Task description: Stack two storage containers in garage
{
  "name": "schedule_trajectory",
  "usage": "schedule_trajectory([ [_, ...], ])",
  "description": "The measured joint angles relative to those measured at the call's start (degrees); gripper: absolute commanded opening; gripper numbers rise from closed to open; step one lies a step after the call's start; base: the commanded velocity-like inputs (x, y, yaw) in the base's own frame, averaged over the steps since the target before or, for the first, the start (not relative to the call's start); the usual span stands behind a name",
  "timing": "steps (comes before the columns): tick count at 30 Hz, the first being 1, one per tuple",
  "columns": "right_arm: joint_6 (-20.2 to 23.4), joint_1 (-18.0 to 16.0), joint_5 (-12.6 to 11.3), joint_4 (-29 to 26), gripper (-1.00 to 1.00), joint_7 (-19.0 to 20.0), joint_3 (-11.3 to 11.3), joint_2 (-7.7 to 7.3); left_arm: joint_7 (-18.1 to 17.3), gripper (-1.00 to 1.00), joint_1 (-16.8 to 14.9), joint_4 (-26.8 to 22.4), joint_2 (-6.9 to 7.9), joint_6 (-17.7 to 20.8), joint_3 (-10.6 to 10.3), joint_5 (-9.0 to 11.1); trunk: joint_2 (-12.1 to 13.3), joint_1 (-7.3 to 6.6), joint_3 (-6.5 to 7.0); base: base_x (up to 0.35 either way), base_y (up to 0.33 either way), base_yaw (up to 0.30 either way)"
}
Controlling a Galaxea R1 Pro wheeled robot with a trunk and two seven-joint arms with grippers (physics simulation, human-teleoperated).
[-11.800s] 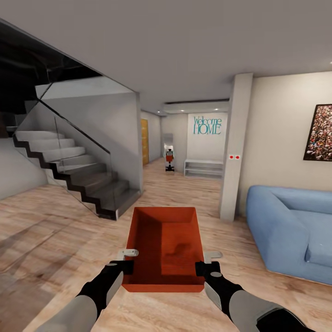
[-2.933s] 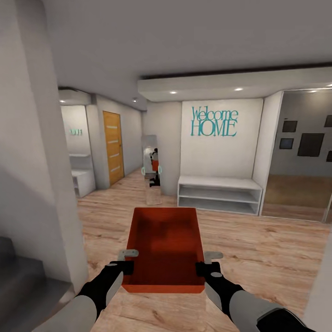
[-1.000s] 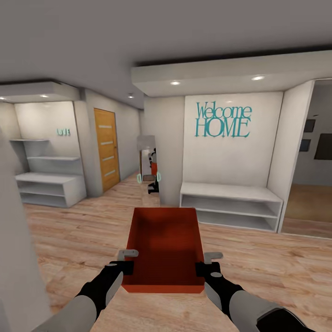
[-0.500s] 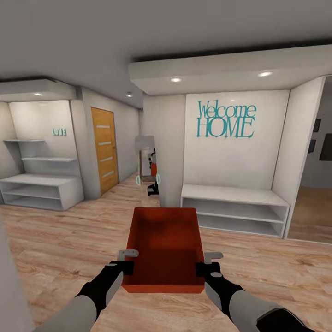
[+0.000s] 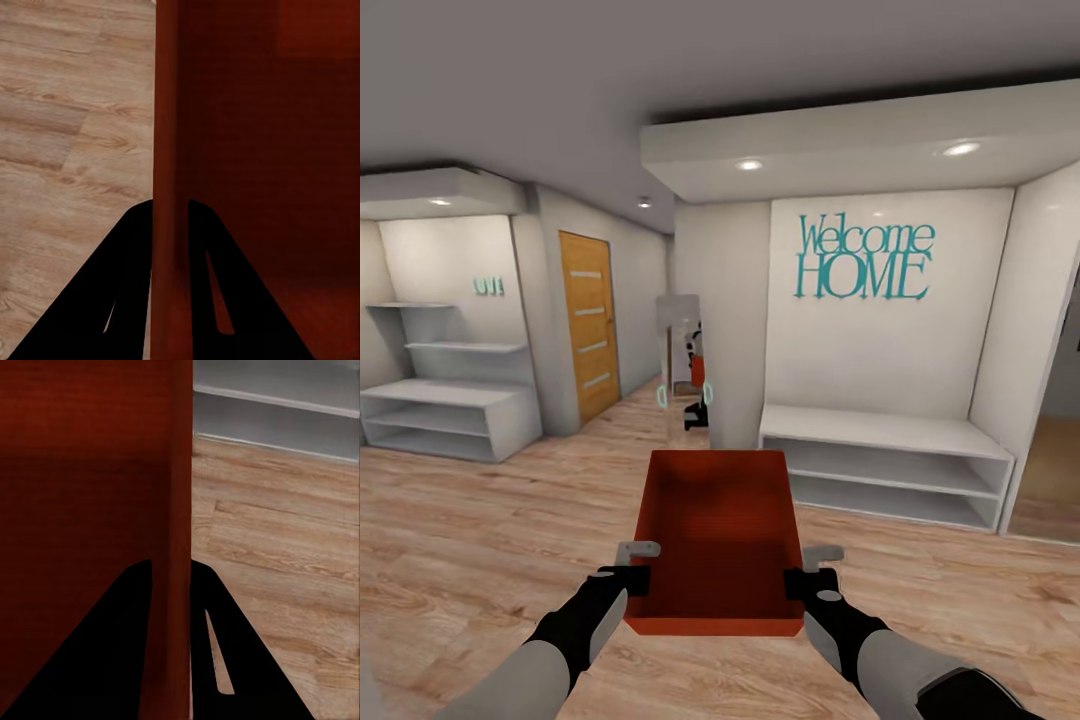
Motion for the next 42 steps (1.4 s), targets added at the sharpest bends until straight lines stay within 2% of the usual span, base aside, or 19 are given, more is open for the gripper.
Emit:
schedule_trajectory([
  [14, 0.0, 0.0, 0.0, 0.0, -1.00, 0.0, 0.0, 0.01, 0.0, -1.00, 0.0, 0.0, -0.01, 0.0, 0.0, 0.0, 0.0, 0.00, 0.00, 0.323, 0.000, 0.246],
  [42, 0.0, 0.0, 0.0, 0.0, -1.00, -0.1, 0.0, 0.00, 0.0, -1.00, 0.0, 0.0, -0.01, 0.0, 0.0, 0.0, 0.0, 0.00, 0.00, 0.323, 0.000, 0.017],
])
